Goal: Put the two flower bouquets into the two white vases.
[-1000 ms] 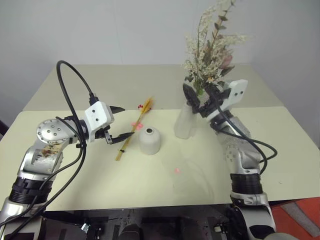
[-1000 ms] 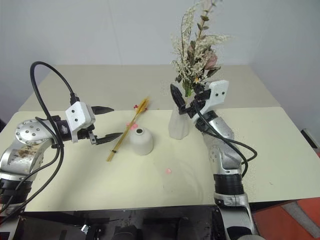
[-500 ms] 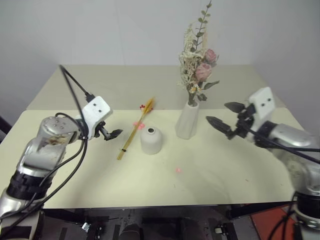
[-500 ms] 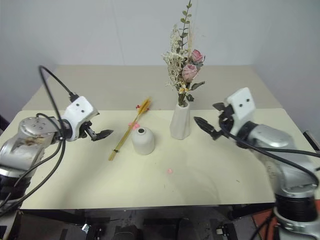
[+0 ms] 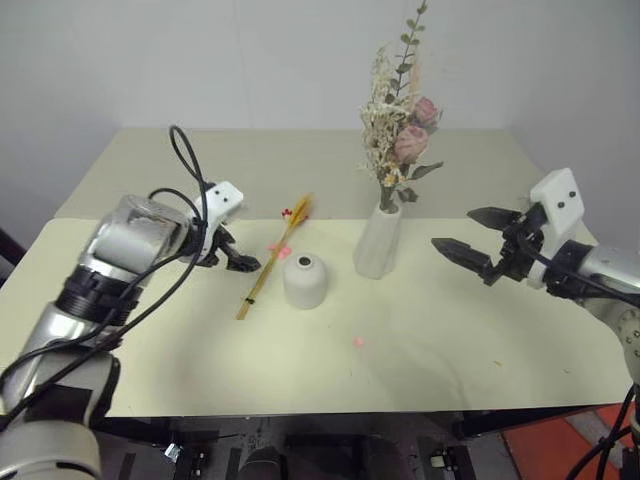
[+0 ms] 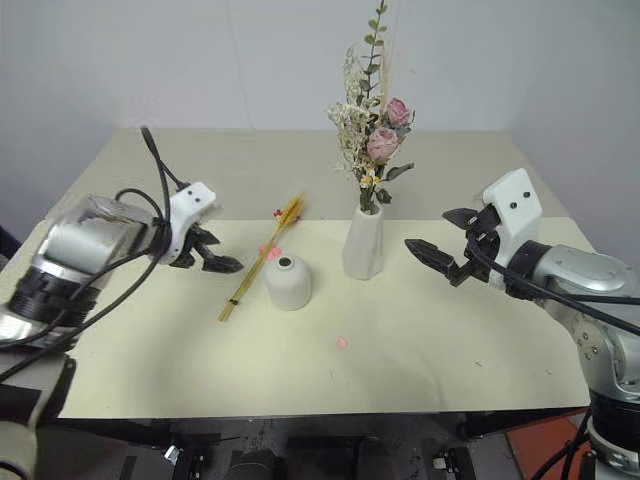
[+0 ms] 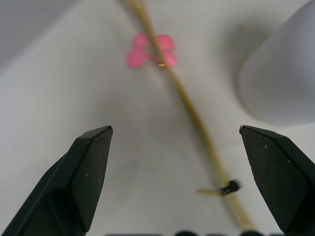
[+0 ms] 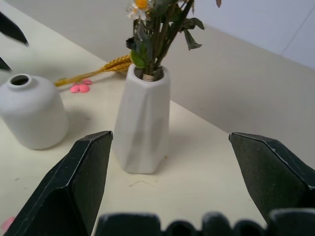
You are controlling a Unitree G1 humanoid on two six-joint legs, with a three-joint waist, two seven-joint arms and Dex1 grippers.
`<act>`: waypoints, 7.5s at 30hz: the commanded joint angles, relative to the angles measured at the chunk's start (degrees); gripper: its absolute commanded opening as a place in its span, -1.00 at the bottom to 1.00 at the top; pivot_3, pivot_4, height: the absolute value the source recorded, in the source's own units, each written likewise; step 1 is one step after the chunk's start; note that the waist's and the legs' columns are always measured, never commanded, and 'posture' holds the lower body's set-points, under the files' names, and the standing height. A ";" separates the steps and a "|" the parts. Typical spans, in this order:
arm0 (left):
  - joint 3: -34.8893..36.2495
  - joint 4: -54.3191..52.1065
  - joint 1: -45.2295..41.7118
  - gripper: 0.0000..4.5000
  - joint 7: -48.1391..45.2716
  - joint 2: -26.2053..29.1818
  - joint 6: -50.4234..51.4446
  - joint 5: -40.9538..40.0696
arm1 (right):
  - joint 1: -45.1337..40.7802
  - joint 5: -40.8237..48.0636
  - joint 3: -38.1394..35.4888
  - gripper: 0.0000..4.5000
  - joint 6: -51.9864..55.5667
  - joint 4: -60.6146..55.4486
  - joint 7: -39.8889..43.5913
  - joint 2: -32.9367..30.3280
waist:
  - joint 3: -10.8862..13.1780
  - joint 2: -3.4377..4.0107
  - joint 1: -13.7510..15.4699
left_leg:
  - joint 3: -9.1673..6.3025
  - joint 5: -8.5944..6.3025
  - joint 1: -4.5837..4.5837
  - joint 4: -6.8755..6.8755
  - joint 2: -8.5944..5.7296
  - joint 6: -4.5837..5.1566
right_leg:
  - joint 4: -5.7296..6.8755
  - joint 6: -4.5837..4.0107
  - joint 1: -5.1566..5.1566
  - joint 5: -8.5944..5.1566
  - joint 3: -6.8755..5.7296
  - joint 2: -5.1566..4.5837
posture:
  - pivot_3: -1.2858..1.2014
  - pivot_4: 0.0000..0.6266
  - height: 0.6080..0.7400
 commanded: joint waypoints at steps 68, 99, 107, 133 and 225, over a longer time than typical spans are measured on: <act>32.94 -3.27 5.29 -0.97 5.21 -24.64 -25.10 -35.14 | 19.66 12.08 -18.58 1.00 1.32 -16.39 -0.52 -2.86 | -0.04 -0.06 0.42 | -0.08 -0.04 0.51 0.40 -0.06 0.06 | -0.21 0.22 0.84 0.13 -0.01 -0.06 | 0.03 -0.52 1.00; 25.47 8.89 7.14 -0.97 -4.88 -26.74 -42.96 -22.47 | 21.83 11.14 -16.73 1.00 -0.82 -17.73 -7.00 -1.60 | -0.04 -0.05 0.73 | -0.10 -0.08 0.41 0.41 -0.06 0.12 | -0.35 0.21 0.82 0.12 -0.04 -0.06 | 0.03 -0.52 1.00; 24.84 12.09 6.29 -0.97 -6.05 -26.98 -44.84 -20.56 | 21.60 9.74 -15.93 1.00 -1.42 -17.42 -7.26 -1.15 | -0.04 -0.06 0.81 | -0.11 -0.08 0.40 0.41 -0.06 0.13 | -0.37 0.21 0.82 0.12 -0.05 -0.06 | 0.03 -0.52 1.00; 24.43 7.20 10.62 -0.97 -8.86 -26.62 -47.89 -19.28 | 20.69 7.24 -13.79 1.00 -3.00 -16.70 -6.62 -0.94 | -0.04 -0.05 0.96 | -0.12 -0.08 0.39 0.41 -0.05 0.14 | -0.42 0.21 0.82 0.13 -0.06 -0.06 | 0.03 -0.52 1.00; 33.19 -12.98 30.41 0.99 -4.65 -10.60 -47.54 -23.18 | 28.09 9.08 -19.80 1.00 -6.79 -14.72 5.21 -3.04 | -0.04 -0.04 1.21 | -0.12 -0.11 0.39 0.38 0.02 0.18 | -0.54 0.22 0.81 0.11 -0.10 -0.05 | 0.03 -0.52 1.00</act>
